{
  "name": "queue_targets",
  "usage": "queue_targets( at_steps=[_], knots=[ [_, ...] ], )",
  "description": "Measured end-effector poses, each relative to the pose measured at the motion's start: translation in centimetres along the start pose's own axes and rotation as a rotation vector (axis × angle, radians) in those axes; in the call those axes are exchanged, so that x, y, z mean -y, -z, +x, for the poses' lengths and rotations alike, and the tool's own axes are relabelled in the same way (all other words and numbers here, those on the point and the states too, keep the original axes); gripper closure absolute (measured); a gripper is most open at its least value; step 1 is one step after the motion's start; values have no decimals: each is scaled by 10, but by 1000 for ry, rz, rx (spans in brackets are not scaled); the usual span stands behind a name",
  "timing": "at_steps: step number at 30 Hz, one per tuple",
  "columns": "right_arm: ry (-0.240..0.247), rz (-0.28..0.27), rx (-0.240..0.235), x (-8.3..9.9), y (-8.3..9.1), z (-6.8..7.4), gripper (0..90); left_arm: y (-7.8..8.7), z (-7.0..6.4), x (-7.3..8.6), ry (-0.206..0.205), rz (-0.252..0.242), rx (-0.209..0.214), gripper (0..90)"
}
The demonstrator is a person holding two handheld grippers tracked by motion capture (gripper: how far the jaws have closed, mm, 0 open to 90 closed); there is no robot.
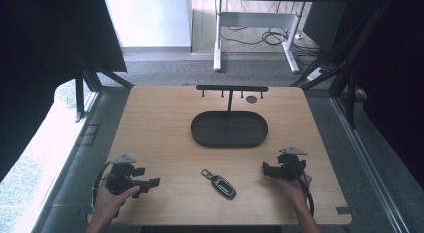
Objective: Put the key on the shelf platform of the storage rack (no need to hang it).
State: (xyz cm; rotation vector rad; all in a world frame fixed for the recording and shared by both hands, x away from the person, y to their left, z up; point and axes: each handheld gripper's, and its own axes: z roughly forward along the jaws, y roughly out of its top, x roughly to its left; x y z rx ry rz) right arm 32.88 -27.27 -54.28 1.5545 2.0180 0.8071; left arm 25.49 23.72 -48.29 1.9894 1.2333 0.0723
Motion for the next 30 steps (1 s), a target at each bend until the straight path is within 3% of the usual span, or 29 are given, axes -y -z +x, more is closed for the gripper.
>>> queue_targets(
  at_steps=[2, 4, 6, 11, 19, 23, 24, 26, 28, 30],
  knots=[
    [7, 34, -12, -4, 4, 0, 120, 0, 1, 0, 5, -2, -5, 199],
    [17, 25, -28, -4, 7, 0, 169, -1, 0, 1, 1, -2, -5, 199],
    [1, 11, -98, -1, 15, -3, 189, -1, -3, 0, -8, 2, -2, 199],
    [13, -35, -114, -1, 30, -9, 210, -1, -4, 1, -12, 4, 0, 199],
    [21, -31, -118, -4, 34, -11, 209, -2, -2, 1, -5, 6, -1, 199],
    [48, -37, -112, -9, 41, -9, 222, 1, -1, 1, 2, 2, -3, 199],
    [51, -33, -123, -10, 43, -8, 228, 3, 0, 1, 3, -3, -5, 199],
    [95, 29, -152, -17, 45, -6, 222, 6, 0, 0, 1, -13, -6, 199],
    [130, 37, -164, -29, 60, -3, 243, 8, 0, 0, 1, -20, -3, 199],
    [140, 39, -160, -32, 64, -2, 243, 8, 0, 0, 1, -20, -5, 199]
  ],
)
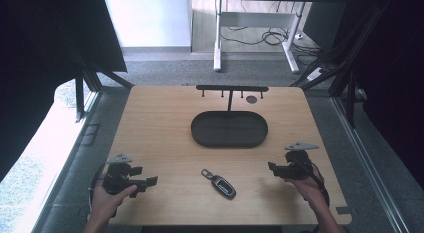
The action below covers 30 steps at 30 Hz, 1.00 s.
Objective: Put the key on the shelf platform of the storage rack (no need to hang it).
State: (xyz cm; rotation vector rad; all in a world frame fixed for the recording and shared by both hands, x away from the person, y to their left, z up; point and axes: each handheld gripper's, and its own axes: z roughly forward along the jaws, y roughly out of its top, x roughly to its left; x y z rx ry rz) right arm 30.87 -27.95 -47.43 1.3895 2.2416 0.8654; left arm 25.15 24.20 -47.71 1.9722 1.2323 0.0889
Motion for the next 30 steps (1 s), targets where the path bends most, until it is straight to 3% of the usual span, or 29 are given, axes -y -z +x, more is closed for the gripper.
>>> queue_targets(
  at_steps=[12, 20, 30],
  knots=[
    [25, -24, -29, -15, 17, 5, 291, -4, 2, 1, 12, 7, 0, 199],
    [83, -21, -63, -31, 29, 14, 309, -5, 1, 1, 7, 14, 2, 199],
    [186, 29, -119, -52, 27, 42, 299, -6, 2, 1, 10, 18, 3, 199]
  ],
)
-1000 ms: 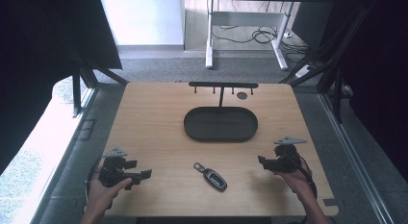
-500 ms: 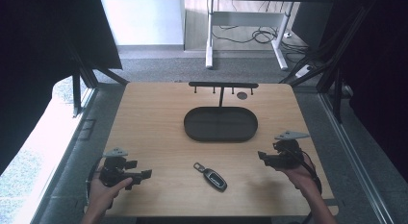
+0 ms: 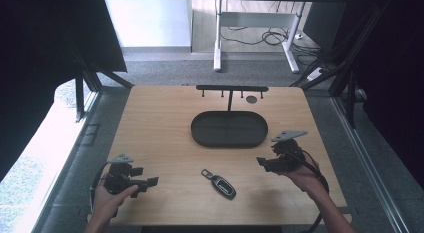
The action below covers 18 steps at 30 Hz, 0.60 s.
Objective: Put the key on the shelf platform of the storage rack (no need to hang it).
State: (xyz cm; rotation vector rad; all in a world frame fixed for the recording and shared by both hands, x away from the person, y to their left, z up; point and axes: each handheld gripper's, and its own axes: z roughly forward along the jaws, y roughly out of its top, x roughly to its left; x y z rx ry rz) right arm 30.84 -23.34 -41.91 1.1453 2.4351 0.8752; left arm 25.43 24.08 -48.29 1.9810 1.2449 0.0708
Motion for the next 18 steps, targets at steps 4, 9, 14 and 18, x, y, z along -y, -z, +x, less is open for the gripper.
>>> queue_targets(
  at_steps=[4, 9, 14, 18],
  knots=[
    [37, 25, -19, -6, -6, 9, 296, 0, 0, 0, 0, -1, 0, 199],
    [70, 67, -48, -14, -14, 21, 298, -1, 0, 0, -6, 3, 0, 199],
    [92, 91, -66, -18, -20, 30, 303, -1, 0, 0, -6, 4, 1, 199],
    [115, 105, -89, -22, -27, 38, 303, 0, 0, 0, -1, 0, 1, 199]
  ],
)
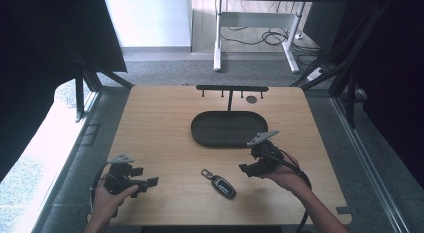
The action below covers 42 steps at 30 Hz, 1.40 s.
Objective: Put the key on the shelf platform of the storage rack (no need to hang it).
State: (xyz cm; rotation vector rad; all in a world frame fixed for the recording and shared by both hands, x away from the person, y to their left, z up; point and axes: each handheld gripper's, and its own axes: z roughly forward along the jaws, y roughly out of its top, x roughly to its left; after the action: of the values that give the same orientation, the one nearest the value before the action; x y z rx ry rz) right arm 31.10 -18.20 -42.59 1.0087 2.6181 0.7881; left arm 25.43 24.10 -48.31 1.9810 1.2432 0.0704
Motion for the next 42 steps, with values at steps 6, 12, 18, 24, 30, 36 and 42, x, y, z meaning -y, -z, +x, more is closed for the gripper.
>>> queue_targets(
  at_steps=[6, 12, 18, 24, 30, 36, 42],
  knots=[
    [19, 12, -13, -7, -7, 7, 304, -1, 0, 0, 0, 2, -3, 199],
    [36, 29, -41, -12, -14, 14, 309, -1, 0, 0, 1, 3, -3, 199],
    [48, 38, -46, -15, -20, 18, 309, -1, 0, 0, 0, 4, -3, 199],
    [65, 61, -47, -18, -26, 24, 310, -2, 0, 1, 2, 7, -2, 199],
    [75, 71, -54, -20, -31, 29, 310, -2, 0, 0, 1, 6, -1, 199],
    [84, 85, -58, -21, -37, 32, 311, -2, -2, 0, -3, 7, 2, 199],
    [99, 117, -69, -21, -49, 42, 312, -2, -1, 0, -2, 5, 4, 199]
  ],
)
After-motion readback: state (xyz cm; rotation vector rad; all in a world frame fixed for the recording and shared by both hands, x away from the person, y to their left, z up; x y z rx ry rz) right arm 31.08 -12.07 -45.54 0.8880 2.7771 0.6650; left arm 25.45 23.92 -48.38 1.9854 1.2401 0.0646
